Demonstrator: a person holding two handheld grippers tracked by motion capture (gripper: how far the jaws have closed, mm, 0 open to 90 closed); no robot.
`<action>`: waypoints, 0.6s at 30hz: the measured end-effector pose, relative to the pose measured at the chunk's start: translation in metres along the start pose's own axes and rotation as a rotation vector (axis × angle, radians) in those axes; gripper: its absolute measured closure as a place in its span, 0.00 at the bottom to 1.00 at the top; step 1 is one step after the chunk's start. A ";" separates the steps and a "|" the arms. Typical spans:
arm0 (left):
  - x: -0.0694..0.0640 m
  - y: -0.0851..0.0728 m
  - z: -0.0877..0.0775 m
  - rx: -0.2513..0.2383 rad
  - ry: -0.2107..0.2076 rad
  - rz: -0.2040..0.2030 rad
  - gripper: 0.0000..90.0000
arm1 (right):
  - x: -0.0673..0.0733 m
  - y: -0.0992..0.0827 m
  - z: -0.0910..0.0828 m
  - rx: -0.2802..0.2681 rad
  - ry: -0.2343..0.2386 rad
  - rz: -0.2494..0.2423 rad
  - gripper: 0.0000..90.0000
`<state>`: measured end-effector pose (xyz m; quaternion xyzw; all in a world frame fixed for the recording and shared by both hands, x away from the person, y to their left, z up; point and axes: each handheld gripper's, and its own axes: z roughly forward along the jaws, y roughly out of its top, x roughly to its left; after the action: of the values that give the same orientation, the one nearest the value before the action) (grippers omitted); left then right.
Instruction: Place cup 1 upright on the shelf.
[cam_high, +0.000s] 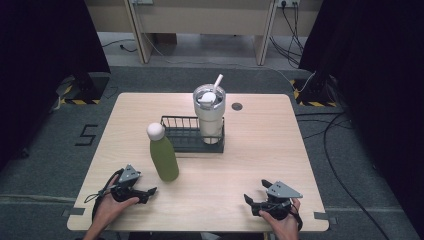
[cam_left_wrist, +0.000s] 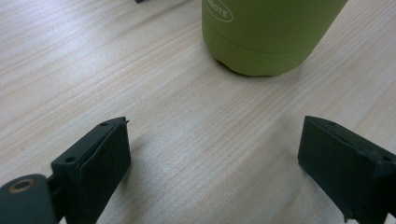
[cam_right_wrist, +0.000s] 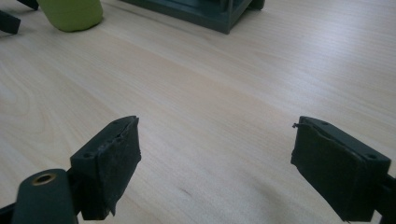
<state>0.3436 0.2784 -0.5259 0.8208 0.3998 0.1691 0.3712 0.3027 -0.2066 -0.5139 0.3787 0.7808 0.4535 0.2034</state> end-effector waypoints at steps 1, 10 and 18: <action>0.000 0.000 0.000 0.000 0.000 -0.001 0.09 | 0.000 0.000 -0.001 0.002 0.002 0.000 0.17; 0.000 0.000 0.000 0.000 -0.001 -0.002 0.09 | 0.000 -0.005 -0.006 0.053 -0.018 0.001 0.17; 0.000 0.000 0.000 0.000 0.001 -0.003 0.09 | 0.002 -0.006 -0.006 0.127 -0.030 -0.025 0.17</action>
<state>0.3437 0.2785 -0.5260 0.8202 0.4010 0.1689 0.3714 0.2951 -0.2100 -0.5162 0.3879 0.8095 0.3946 0.1964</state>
